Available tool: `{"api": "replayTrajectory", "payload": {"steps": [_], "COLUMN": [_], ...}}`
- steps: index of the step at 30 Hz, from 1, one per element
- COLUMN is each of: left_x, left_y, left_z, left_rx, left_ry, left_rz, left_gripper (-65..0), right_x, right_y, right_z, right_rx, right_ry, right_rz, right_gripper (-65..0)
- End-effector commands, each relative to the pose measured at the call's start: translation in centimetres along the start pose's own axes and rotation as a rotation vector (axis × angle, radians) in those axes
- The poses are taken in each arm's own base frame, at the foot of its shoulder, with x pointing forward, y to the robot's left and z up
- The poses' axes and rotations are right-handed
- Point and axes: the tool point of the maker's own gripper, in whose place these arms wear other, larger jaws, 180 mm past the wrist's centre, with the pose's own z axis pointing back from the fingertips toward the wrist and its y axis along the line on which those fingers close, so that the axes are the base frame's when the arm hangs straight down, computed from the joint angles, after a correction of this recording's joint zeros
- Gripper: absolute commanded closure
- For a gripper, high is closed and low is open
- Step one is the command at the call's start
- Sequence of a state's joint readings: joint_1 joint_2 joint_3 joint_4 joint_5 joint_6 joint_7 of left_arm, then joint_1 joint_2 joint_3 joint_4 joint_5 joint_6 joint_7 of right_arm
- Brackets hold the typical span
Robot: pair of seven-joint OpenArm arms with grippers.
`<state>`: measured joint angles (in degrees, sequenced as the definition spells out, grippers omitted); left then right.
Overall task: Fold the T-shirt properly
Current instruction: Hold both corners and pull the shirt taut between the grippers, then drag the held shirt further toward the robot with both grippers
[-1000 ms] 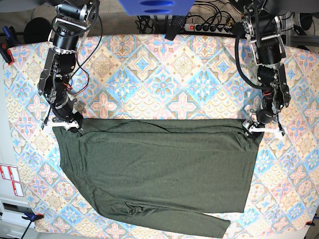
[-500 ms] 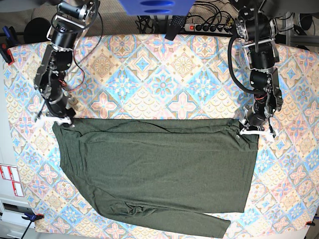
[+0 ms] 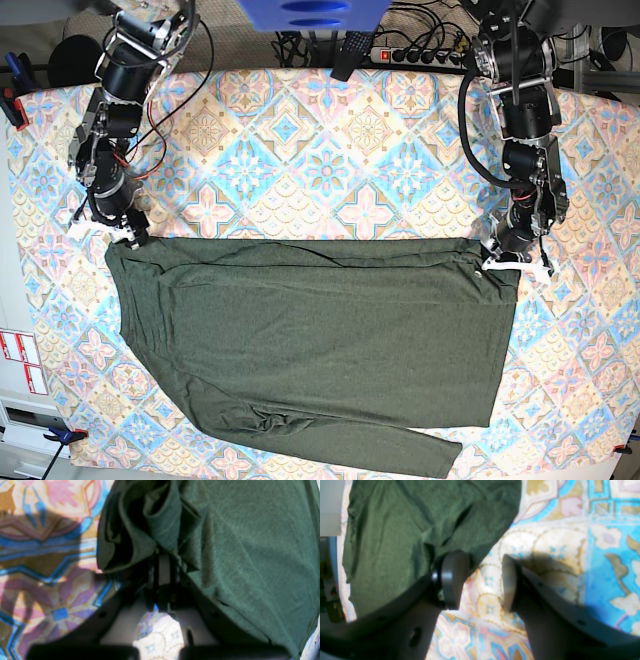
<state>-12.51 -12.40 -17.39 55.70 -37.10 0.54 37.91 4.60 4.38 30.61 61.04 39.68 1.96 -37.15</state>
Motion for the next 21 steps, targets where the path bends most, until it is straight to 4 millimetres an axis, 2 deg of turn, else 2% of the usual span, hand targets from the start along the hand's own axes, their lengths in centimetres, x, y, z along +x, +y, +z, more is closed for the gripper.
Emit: {"api": "replayTrajectory", "payload": {"steps": [1, 4, 9, 12, 14, 17, 19, 21], "left_x": [1.9, 1.9, 1.9, 1.9, 1.9, 1.9, 1.9, 1.8], "left_y": [-0.9, -0.9, -0.9, -0.9, -0.9, -0.8, -0.8, -0.6], "left_z": [0.2, 0.2, 0.2, 0.2, 0.2, 0.2, 0.2, 0.3], "left_rx": [-0.023, -0.023, -0.023, -0.023, -0.023, -0.022, -0.021, -0.018], "left_ry": [-0.041, -0.040, -0.040, -0.040, -0.040, -0.041, -0.040, -0.040], "left_rz": [-0.009, -0.009, -0.009, -0.009, -0.009, -0.009, -0.009, -0.011], "left_gripper": [0.0, 0.0, 0.0, 0.0, 0.0, 0.0, 0.0, 0.0], "right_x": [-0.2, 0.7, -0.3, 0.5, 0.1, -0.2, -0.2, -0.2], "right_y": [-1.6, 0.6, 0.5, 2.8, 2.8, 2.8, 2.8, 2.8], "right_z": [0.0, -0.8, -1.5, -2.4, -2.8, -2.9, -2.9, -2.8], "right_rx": [-0.069, -0.035, -0.043, -0.006, -0.009, -0.011, -0.009, -0.007], "right_ry": [0.019, 0.009, 0.042, 0.036, 0.052, 0.059, 0.059, 0.060], "right_rz": [0.009, 0.001, -0.013, -0.027, -0.036, -0.039, -0.038, -0.038], "right_gripper": [-27.2, -27.2, -27.2, -27.1, -26.3, -17.9, -7.4, -0.1]}}
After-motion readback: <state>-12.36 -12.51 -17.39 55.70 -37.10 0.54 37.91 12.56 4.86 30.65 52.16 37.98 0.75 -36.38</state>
